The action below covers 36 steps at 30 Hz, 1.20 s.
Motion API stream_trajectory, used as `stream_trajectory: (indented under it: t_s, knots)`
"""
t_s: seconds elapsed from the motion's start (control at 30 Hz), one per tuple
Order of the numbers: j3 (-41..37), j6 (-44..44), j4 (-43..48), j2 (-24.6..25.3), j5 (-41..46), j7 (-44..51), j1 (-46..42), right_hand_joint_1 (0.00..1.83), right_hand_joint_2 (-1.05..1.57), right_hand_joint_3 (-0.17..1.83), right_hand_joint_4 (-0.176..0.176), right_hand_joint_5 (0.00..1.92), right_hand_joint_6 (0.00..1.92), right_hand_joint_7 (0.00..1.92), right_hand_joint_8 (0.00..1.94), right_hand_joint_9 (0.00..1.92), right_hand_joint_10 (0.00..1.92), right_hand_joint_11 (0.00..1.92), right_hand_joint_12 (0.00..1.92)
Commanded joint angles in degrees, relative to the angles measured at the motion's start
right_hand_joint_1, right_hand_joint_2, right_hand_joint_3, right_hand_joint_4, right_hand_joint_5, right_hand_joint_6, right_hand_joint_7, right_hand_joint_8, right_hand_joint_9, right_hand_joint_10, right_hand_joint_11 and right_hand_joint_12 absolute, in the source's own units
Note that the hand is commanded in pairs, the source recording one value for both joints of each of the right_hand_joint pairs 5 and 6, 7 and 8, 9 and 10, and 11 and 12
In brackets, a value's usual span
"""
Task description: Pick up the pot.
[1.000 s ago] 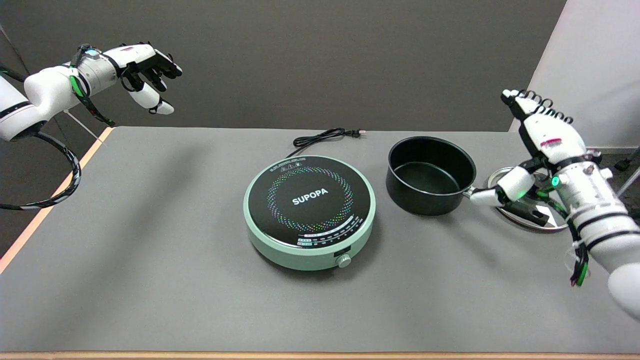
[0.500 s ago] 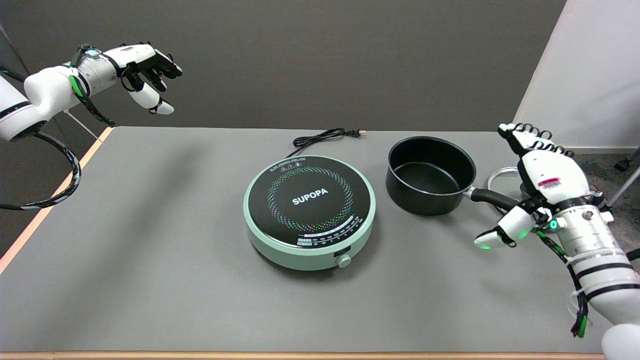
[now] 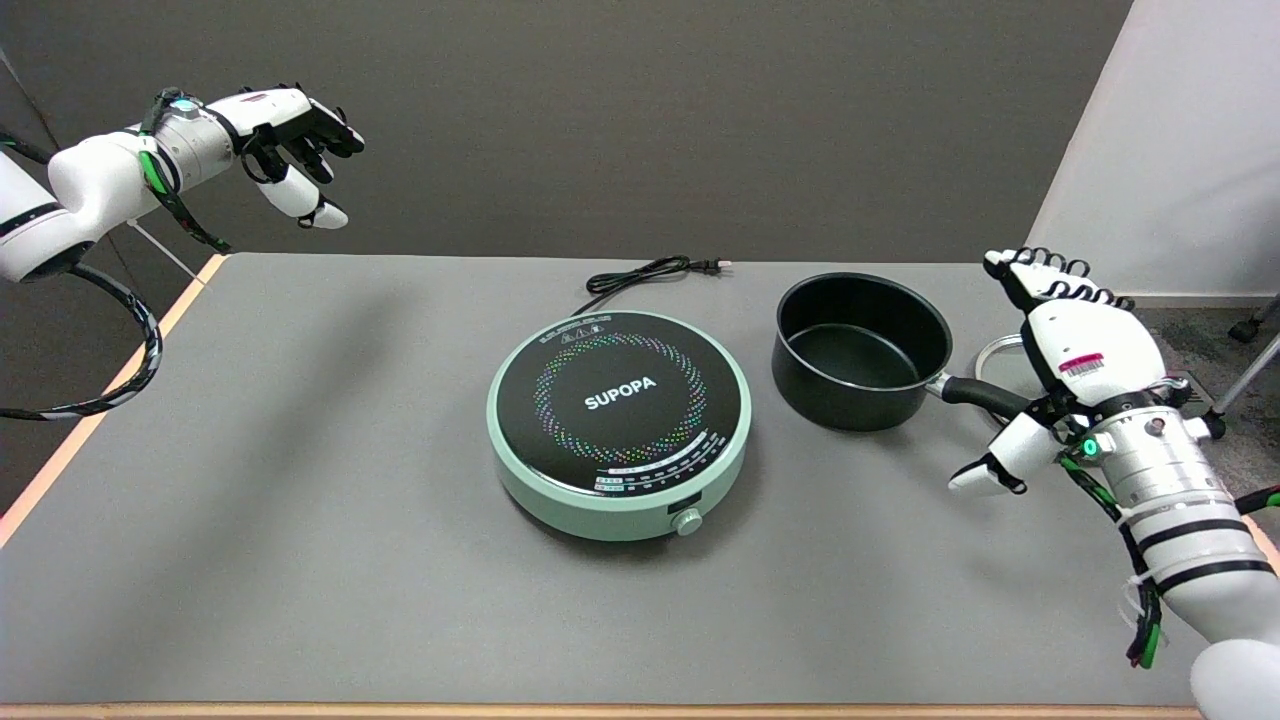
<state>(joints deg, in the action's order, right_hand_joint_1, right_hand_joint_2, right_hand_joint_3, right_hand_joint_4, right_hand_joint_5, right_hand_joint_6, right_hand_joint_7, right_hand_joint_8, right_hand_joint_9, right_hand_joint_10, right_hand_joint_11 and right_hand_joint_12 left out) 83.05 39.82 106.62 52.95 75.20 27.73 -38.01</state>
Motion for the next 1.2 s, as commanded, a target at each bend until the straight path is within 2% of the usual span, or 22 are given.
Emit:
stream_trajectory:
  t_s: [0.03,0.23,0.53,0.8,1.07,1.1,1.13,1.17,1.2]
  knots:
    - [1.2,0.3,-0.3,-1.5,19.0,20.6,4.2,1.3,-0.46,0.57,-0.176,0.25,0.25,0.25,0.25,0.25,0.25,0.25,0.25]
    - [3.7,1.8,-0.3,-0.4,26.2,26.5,6.4,1.31,-0.47,0.62,-0.176,0.27,0.27,0.27,0.27,0.27,0.27,0.27,0.27]
    - [7.9,2.4,-0.4,3.1,28.2,30.6,11.4,1.31,-0.48,0.65,-0.176,0.28,0.28,0.28,0.28,0.28,0.28,0.28,0.28]
    - [11.5,3.4,-0.7,5.8,36.7,40.0,17.2,1.31,-0.46,0.65,-0.176,0.26,0.26,0.26,0.26,0.26,0.26,0.26,0.26]
    - [13.2,9.1,-1.8,6.8,37.4,40.2,19.9,1.31,-0.39,0.63,-0.176,0.25,0.25,0.25,0.25,0.25,0.25,0.25,0.25]
    - [16.5,11.9,3.6,6.7,40.0,42.5,19.3,1.3,-0.39,0.63,-0.176,0.24,0.24,0.24,0.24,0.24,0.24,0.24,0.24]
    - [17.2,12.9,4.5,6.7,40.6,42.9,19.4,1.3,-0.38,0.63,-0.176,0.24,0.24,0.24,0.24,0.24,0.24,0.24,0.24]
    - [13.6,11.5,-2.2,6.8,38.1,40.3,20.5,1.3,-0.37,0.62,-0.176,0.24,0.24,0.24,0.24,0.24,0.24,0.24,0.24]
    - [13.6,12.0,-2.3,6.8,38.2,40.3,20.7,1.3,-0.36,0.62,-0.176,0.24,0.24,0.24,0.24,0.24,0.24,0.24,0.24]
